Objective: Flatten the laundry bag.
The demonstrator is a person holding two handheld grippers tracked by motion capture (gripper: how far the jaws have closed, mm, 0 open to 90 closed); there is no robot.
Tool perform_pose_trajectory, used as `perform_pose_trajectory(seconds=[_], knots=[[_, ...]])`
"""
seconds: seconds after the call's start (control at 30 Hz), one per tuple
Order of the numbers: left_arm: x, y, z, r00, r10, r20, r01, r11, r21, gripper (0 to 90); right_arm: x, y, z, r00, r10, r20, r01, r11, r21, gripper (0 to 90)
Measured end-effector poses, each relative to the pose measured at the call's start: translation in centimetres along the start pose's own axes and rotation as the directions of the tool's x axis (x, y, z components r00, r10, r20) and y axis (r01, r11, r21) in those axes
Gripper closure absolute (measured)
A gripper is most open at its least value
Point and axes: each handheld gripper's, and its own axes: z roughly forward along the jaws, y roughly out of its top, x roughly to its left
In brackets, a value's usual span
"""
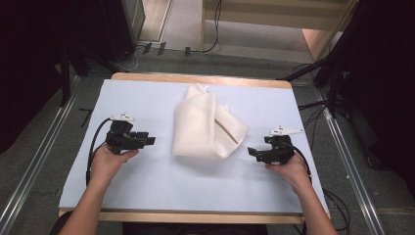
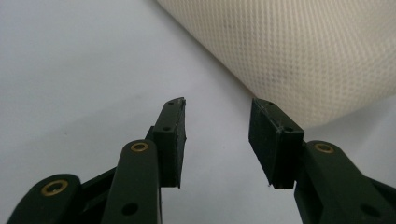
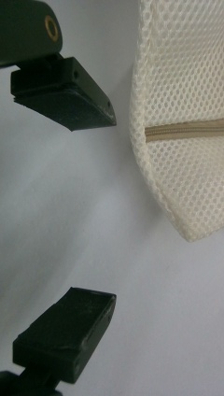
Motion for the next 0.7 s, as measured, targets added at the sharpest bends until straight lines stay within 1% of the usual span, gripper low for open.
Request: perform_pose_trajectory(seconds=[0.03, 0.07, 0.13, 0.17, 0.2, 0.23, 0.27, 0.33, 0.37, 0.4, 0.47, 0.5, 0.57, 0.6, 0.63, 0.7], knots=[[0.0, 0.0, 0.2, 0.9999, 0.011, 0.001, -0.011, 0.9997, 0.023, 55.9, 0.1, 0.0, 0.0, 1.0, -0.002, 0.008, 0.002, 1.0, -0.003, 15.8], [0.0, 0.0, 0.3, 0.9998, 0.017, 0.005, -0.017, 0.9995, 0.028, 54.4, 0.1, 0.0, -0.1, 0.9999, 0.002, 0.014, -0.002, 1.0, -0.005, 17.9], [0.0, 0.0, 0.5, 0.9998, -0.004, 0.019, 0.004, 0.9992, 0.039, 47.2, 0.1, 0.0, -0.3, 0.9998, 0.014, 0.012, -0.014, 1.0, -0.01, 21.4], [0.0, 0.0, 0.5, 0.9998, -0.004, 0.019, 0.004, 0.9992, 0.039, 45.4, 0.1, 0.0, -0.3, 0.9998, 0.014, 0.012, -0.014, 1.0, -0.01, 21.4], [-0.2, -0.1, 0.5, 0.999, -0.019, 0.041, 0.018, 0.9993, 0.032, 44.9, 0.1, 0.0, -0.5, 0.9995, 0.028, 0.013, -0.028, 1.0, -0.012, 21.4], [-0.2, -0.1, 0.5, 0.999, -0.019, 0.041, 0.018, 0.9993, 0.032, 43.4, 0.0, -0.1, -0.5, 0.9996, 0.028, 0.01, -0.027, 0.999, -0.016, 21.9], [-0.2, -0.1, 0.7, 0.999, -0.001, 0.045, 0.0, 0.9995, 0.033, 43.0, 0.0, -0.1, -0.5, 0.9993, 0.033, 0.016, -0.033, 0.999, -0.022, 24.0], [-0.2, 0.0, 0.8, 0.9991, -0.005, 0.043, 0.003, 0.9993, 0.036, 41.9, 0.0, -0.1, -0.6, 0.9994, 0.032, 0.016, -0.032, 0.999, -0.024, 26.9], [-0.1, 0.0, 0.8, 0.9989, -0.007, 0.047, 0.005, 0.9992, 0.039, 42.0, 0.0, 0.0, -0.6, 0.9992, 0.032, 0.025, -0.032, 0.999, -0.027, 28.2], [-0.1, 0.1, 0.9, 0.9991, -0.006, 0.043, 0.005, 0.9993, 0.037, 41.9, 0.0, -0.1, -0.7, 0.9993, 0.025, 0.027, -0.025, 0.999, -0.027, 30.5], [0.0, 0.2, 0.9, 0.9985, -0.01, 0.053, 0.009, 0.9997, 0.025, 42.4, 0.0, -0.1, -0.7, 0.9994, 0.021, 0.028, -0.021, 0.999, -0.025, 34.2], [-0.1, 0.2, 0.9, 0.9982, -0.015, 0.057, 0.014, 0.9997, 0.022, 42.1, 0.0, -0.1, -0.7, 0.9995, 0.024, 0.022, -0.024, 1.0, -0.02, 36.9], [-0.1, 0.3, 0.9, 0.9983, -0.013, 0.057, 0.011, 0.9997, 0.021, 42.0, 0.1, -0.2, -0.8, 0.9996, 0.025, 0.013, -0.025, 1.0, -0.013, 40.9], [-0.1, 0.4, 0.9, 0.9982, -0.015, 0.058, 0.014, 0.9996, 0.023, 42.1, 0.1, -0.2, -0.9, 0.9996, 0.023, 0.015, -0.023, 1.0, -0.015, 42.2], [-0.2, 0.4, 1.0, 0.9978, -0.02, 0.062, 0.019, 0.9996, 0.019, 42.4, 0.2, -0.1, -1.0, 0.9995, 0.026, 0.016, -0.026, 1.0, -0.018, 43.2], [-0.3, 0.5, 1.0, 0.9977, -0.015, 0.067, 0.014, 0.9998, 0.016, 42.5, 0.2, -0.1, -1.1, 0.9997, 0.026, 0.004, -0.026, 0.999, -0.029, 42.9]])
